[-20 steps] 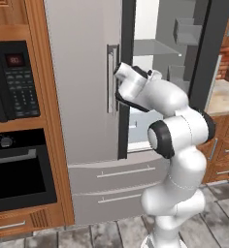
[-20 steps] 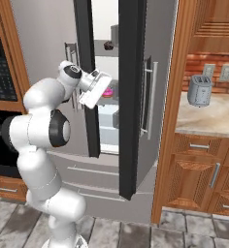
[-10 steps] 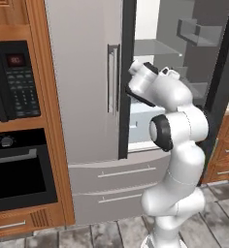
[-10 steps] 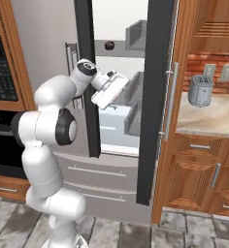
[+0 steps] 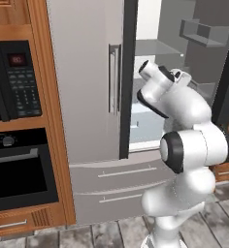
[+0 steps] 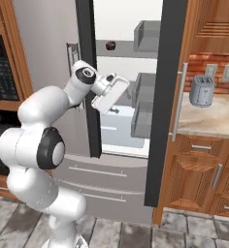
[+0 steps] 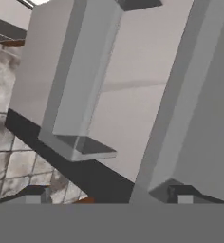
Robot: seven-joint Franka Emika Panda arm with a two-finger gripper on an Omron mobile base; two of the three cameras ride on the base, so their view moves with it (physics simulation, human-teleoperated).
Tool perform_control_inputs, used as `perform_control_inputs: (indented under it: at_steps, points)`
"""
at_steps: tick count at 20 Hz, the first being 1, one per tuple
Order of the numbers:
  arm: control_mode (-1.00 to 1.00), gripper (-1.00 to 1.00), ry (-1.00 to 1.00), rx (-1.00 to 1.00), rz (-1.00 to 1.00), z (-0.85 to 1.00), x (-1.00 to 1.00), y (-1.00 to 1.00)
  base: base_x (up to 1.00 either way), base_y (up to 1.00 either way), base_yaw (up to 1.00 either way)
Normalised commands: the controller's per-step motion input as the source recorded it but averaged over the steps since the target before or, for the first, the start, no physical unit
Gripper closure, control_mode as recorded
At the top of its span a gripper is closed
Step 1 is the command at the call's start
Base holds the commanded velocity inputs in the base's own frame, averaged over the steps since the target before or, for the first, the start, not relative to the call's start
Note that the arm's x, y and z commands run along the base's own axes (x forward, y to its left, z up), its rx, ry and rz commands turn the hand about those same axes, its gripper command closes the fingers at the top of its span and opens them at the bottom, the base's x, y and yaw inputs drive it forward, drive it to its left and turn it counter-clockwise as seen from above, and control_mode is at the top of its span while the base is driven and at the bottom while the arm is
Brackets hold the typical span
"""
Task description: Take the cupcake and donut from the fridge and place them on the empty tray on the dining counter.
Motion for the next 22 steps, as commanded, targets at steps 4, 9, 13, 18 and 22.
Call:
perform_control_inputs:
  at_steps: [4, 9, 13, 18, 22]
  points:
    - [-1.00, -1.00, -0.67, 0.00, -0.03, 0.53, -0.64, 0.96, 0.00, 0.00, 0.00]
    - [-1.00, -1.00, -0.83, -0.01, -0.23, 0.32, -0.36, 1.00, 0.00, 0.00, 0.00]
    - [-1.00, -1.00, -0.83, 0.05, -0.31, 0.33, -0.44, 1.00, 0.00, 0.00, 0.00]
    - [-1.00, -1.00, -0.46, 0.19, -0.14, 0.23, -0.54, 1.00, 0.00, 0.00, 0.00]
    - [-1.00, -1.00, -0.15, 0.23, -0.01, 0.18, -0.50, 0.97, 0.00, 0.00, 0.00]
